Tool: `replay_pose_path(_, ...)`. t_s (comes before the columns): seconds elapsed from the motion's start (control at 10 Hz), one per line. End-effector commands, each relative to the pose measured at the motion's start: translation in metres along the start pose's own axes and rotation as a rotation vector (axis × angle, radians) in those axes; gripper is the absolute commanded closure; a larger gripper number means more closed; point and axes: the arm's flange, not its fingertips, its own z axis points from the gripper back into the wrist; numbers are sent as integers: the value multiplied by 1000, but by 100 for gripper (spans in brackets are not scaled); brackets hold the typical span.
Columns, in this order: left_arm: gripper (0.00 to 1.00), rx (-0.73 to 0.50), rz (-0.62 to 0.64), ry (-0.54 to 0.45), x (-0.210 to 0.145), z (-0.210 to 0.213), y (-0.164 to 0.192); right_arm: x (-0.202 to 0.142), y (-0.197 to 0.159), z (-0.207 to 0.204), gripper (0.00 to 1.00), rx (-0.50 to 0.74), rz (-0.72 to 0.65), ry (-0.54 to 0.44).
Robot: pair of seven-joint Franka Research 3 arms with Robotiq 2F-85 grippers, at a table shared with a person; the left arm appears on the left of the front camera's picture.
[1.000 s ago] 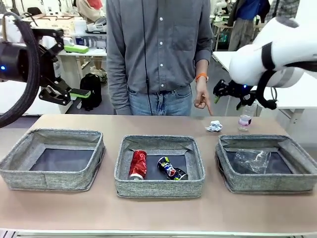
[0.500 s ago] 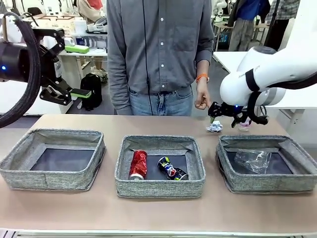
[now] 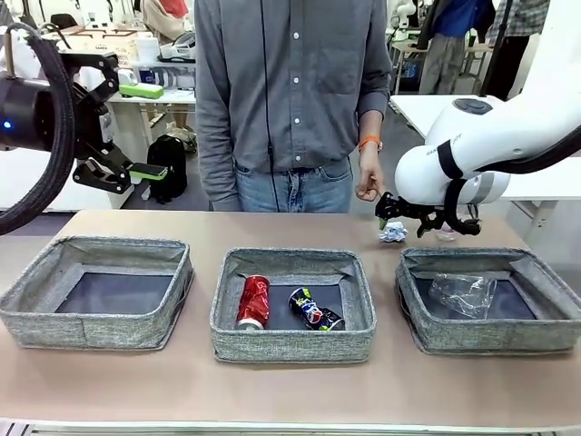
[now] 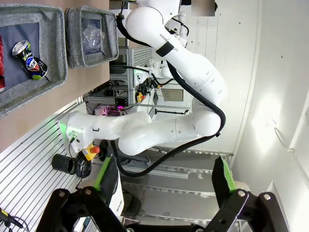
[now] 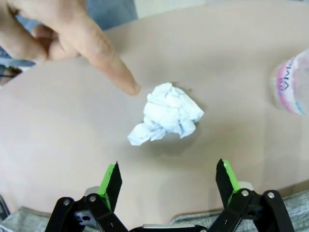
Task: Sort the waste into the appropriate baskets.
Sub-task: Pick up the waste item pointed out by the person.
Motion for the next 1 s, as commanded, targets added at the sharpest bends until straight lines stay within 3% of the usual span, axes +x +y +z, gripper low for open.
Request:
replay_pose_path(0.0, 0, -21, -1, 1, -1, -1, -3, -2, 2, -2, 0, 1, 3, 3)
replay_pose_path(0.1, 0, -21, -1, 1, -1, -1, -3, -10, -1, 12, 0, 5, 101, 3)
replay_pose_path(0.3, 0, -21, -1, 1, -1, -1, -3, -1, 7, 0, 0, -14, 165, -73)
replay_pose_path(0.9, 0, -21, -1, 1, -1, -1, -3, 24, 4, -38, 0, -63, 211, -156)
